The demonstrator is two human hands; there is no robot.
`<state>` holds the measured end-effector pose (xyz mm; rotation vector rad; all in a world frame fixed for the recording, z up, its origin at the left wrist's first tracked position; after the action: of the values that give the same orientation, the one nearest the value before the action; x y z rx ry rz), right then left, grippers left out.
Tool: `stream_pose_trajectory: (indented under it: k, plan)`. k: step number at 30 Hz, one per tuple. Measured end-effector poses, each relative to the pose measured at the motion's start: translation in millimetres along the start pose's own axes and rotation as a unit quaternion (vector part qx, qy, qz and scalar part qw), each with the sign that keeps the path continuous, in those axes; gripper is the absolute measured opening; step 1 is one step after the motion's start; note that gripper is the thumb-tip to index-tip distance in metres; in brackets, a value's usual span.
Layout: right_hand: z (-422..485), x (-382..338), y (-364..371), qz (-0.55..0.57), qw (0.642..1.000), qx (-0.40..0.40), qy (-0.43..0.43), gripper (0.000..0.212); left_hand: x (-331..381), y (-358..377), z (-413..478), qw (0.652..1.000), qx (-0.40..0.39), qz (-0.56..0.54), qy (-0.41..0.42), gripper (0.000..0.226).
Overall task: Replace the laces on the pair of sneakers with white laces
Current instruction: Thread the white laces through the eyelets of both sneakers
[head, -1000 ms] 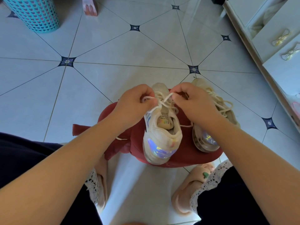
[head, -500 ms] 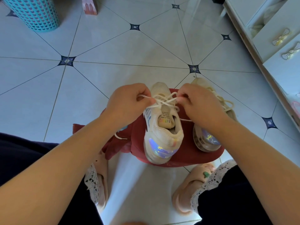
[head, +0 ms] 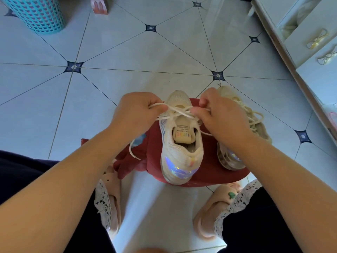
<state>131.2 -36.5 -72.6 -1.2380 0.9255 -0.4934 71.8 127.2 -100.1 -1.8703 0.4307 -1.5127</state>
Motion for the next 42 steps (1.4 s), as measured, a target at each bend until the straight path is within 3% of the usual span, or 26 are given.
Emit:
stream_pose_trajectory:
  k: [2, 3, 6, 8, 11, 13, 16, 18, 20, 22, 27, 30, 32, 34, 36, 39, 42]
  plan:
    - [-0.9, -1.7, 0.2, -0.034, 0.999, 0.008, -0.002, 0.026, 1.6, -5.6, -1.6, 0.998, 0.023, 0.06, 0.004, 0.017]
    - [-0.6, 3.2, 1.8, 0.01, 1.0, -0.001, 0.015, 0.025, 2.5, -8.6, -2.8, 0.999, 0.035, 0.035, 0.008, 0.017]
    - [-0.9, 21.5, 14.0, 0.238, 0.965, -0.063, 0.094, 0.011, 0.0, -2.0, -5.3, 0.985, 0.022, -0.169, -0.001, 0.015]
    - [-3.6, 20.5, 25.6, 0.328, 0.933, -0.1, 0.108, 0.018, -1.6, 12.3, -7.8, 0.957, -0.01, -0.288, -0.019, 0.014]
    - [-7.3, 26.2, 34.9, 0.47, 0.866, -0.071, 0.158, 0.02, -2.0, 37.7, -11.6, 0.893, -0.078, -0.439, -0.051, 0.012]
    - [-9.8, 31.4, 36.0, 0.501, 0.843, -0.049, 0.19, 0.015, -2.8, 45.4, -11.4, 0.869, -0.091, -0.482, -0.059, 0.026]
    - [-8.0, 33.6, 35.3, 0.492, 0.85, -0.018, 0.189, 0.015, -3.3, 45.8, -10.0, 0.883, -0.068, -0.459, -0.072, 0.04]
    - [-3.9, 28.0, 32.4, 0.459, 0.871, -0.003, 0.171, 0.015, -4.7, 37.8, -5.9, 0.913, -0.027, -0.4, -0.073, 0.041]
    - [1.2, 19.9, 19.4, 0.305, 0.944, 0.02, 0.123, 0.018, -5.2, 22.8, -0.6, 0.952, 0.016, -0.299, -0.057, 0.043]
    - [4.4, 11.8, 4.4, 0.158, 0.984, 0.052, 0.06, 0.02, -2.0, 7.9, 1.4, 0.977, 0.041, -0.208, -0.031, 0.044]
    - [0.8, -8.3, 3.0, -0.113, 0.992, 0.044, -0.034, 0.026, 6.3, -6.9, 0.6, 0.998, 0.053, -0.012, 0.011, 0.044]
    - [1.4, -7.1, 6.5, -0.1, 0.994, 0.029, -0.032, 0.03, 9.3, -5.4, 0.6, 0.998, 0.042, 0.044, 0.02, 0.044]
    - [6.7, 13.1, 8.5, 0.025, 0.999, 0.002, 0.035, 0.026, 5.1, -3.5, 1.6, 0.998, 0.035, -0.052, 0.013, 0.038]
    - [6.2, 28.7, 2.9, 0.164, 0.982, 0.022, 0.088, 0.017, 3.3, 1.2, 0.8, 0.993, 0.026, -0.113, 0.007, 0.025]
    - [4.1, 31.0, 0.8, 0.189, 0.976, 0.016, 0.104, 0.023, 2.7, 5.8, 0.0, 0.993, 0.017, -0.113, 0.003, 0.01]
    - [1.5, 31.4, 4.4, 0.103, 0.988, -0.045, 0.11, 0.044, 0.2, 5.1, 1.5, 0.997, -0.001, -0.071, -0.007, 0.043]
    - [-4.5, 33.8, 4.3, 0.067, 0.986, -0.088, 0.124, 0.042, -2.3, -1.2, 1.6, 1.0, 0.002, -0.023, -0.021, 0.071]
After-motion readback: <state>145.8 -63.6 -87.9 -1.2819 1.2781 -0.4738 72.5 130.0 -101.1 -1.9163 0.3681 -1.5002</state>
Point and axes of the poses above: each hand's wrist, its own z-axis towards the middle knuckle, its own y-axis out of the palm, x = y × z, the point moved 9 cm from there along z, towards the middle knuckle, and after that the axes turned 5 degrees about -x, right-handed, at the moved point
